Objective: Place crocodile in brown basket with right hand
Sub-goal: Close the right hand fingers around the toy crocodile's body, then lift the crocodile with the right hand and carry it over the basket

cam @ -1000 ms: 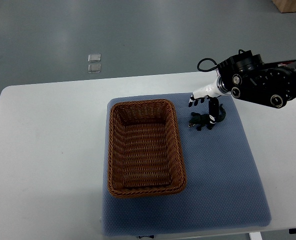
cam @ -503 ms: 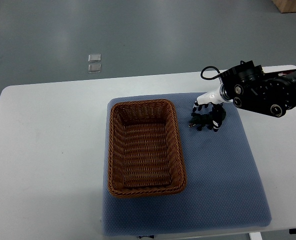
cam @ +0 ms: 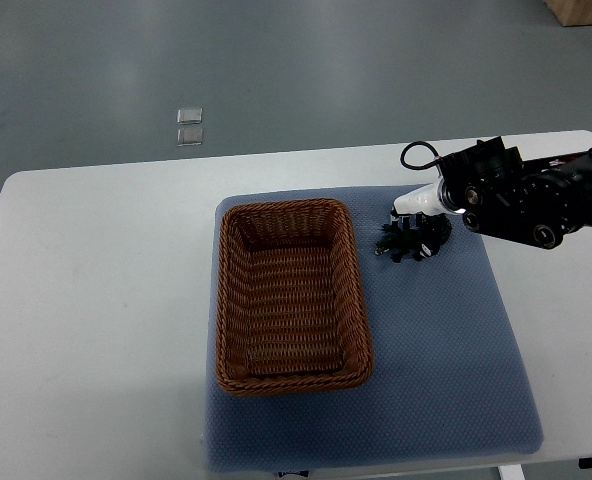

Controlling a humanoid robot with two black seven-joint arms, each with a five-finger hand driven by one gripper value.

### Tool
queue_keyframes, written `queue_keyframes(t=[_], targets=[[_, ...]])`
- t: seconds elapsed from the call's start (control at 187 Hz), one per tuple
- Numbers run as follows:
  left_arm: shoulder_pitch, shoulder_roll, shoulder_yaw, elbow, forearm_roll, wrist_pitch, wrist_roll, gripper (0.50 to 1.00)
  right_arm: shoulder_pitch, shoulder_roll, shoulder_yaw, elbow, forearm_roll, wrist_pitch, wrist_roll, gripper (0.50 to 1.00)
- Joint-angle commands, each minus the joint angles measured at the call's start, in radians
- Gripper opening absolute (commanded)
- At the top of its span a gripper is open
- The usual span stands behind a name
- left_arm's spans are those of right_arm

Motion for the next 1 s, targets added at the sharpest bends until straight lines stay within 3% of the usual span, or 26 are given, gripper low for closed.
queue_keyframes(t=[0.0, 0.465, 0.802, 0.995], targets=[[0.000, 0.000, 0.000, 0.000, -0.001, 0.000, 0.000, 1.000, 0.005, -0.001, -0.003, 0.000, 0.000, -0.001, -0.001, 0.500], [0.002, 0.000, -0.002, 0.001, -0.001, 0.000, -0.001, 1.000, 0.145, -0.070, 0.005, 0.023, 0.010, 0.027, -0.004, 0.500], [0.002, 0.000, 0.000, 0.000, 0.000, -0.001, -0.001, 1.000, 0.376, -0.214, 0.014, 0.219, 0.023, 0.126, -0.004, 0.500], [0.002, 0.000, 0.002, -0.003, 0.000, 0.000, 0.000, 1.000, 0.495, -0.202, 0.015, 0.297, 0.135, 0.136, -0.004, 0.500]])
